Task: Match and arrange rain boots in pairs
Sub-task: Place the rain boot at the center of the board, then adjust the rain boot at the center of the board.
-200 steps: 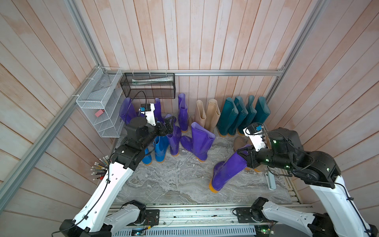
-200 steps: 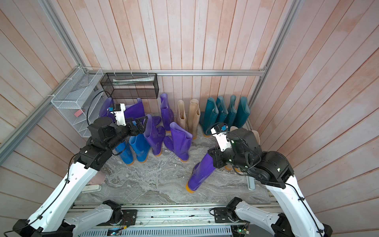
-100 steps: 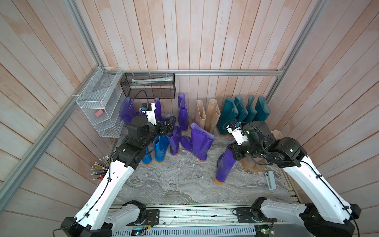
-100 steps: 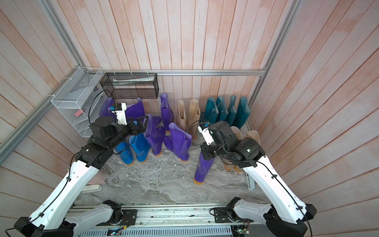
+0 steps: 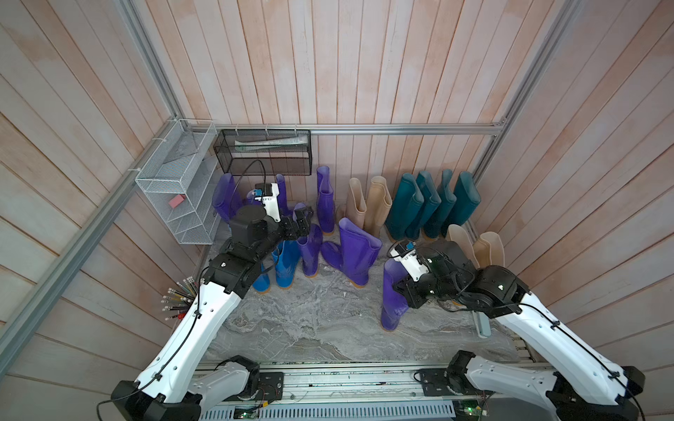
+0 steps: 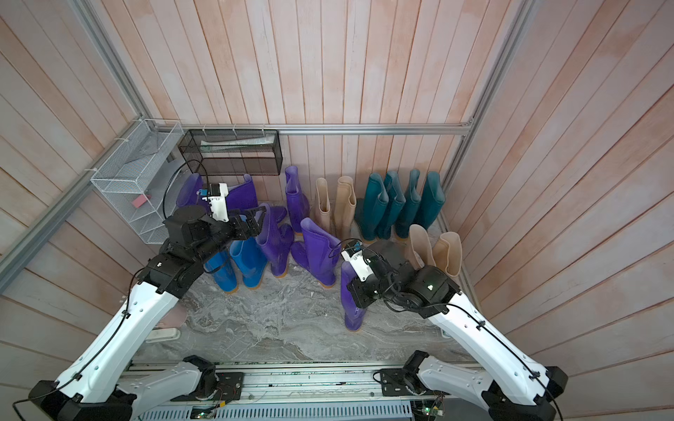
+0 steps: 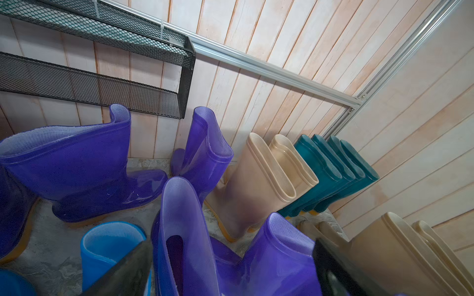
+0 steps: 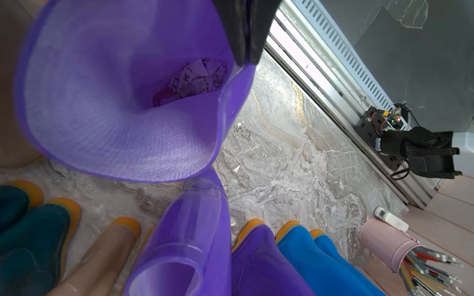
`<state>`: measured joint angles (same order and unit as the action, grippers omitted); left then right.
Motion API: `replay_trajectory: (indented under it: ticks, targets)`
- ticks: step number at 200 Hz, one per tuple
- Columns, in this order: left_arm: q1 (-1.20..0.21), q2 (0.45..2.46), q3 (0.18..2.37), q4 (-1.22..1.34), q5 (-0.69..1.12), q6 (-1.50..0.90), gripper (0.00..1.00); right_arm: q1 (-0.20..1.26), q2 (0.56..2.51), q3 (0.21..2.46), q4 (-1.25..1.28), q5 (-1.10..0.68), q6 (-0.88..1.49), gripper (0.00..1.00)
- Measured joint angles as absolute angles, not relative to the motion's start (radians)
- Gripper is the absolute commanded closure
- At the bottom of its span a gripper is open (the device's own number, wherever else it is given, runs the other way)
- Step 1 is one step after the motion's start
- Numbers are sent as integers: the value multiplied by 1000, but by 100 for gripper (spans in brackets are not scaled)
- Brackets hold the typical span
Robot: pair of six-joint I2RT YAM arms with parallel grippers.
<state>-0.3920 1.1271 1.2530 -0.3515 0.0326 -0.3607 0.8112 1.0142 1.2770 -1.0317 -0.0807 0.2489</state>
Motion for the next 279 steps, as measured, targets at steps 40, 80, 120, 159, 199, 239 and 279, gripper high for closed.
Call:
replay_trajectory:
  ticks: [40, 80, 120, 159, 199, 239, 279]
  targets:
    - [-391, 1208, 1327, -381, 70, -360, 0, 811, 967, 1391, -1109, 105, 305, 44]
    - [-391, 1198, 1288, -350, 74, -361, 0, 809, 971, 1467, -1136, 307, 367, 28]
    - [-382, 1171, 1213, -324, 78, -364, 0, 773, 1028, 1476, -1143, 384, 441, 19]
    - [-366, 1168, 1179, -320, 111, -371, 0, 769, 1011, 1360, -1065, 329, 524, 14]
    - [-344, 1150, 1176, -313, 142, -380, 0, 768, 970, 1291, -971, 271, 591, 12]
    - [-332, 1137, 1176, -297, 154, -388, 0, 756, 981, 1291, -905, 213, 628, 2]
    - [-332, 1127, 1174, -298, 157, -389, 0, 745, 1014, 1291, -897, 181, 655, 2]
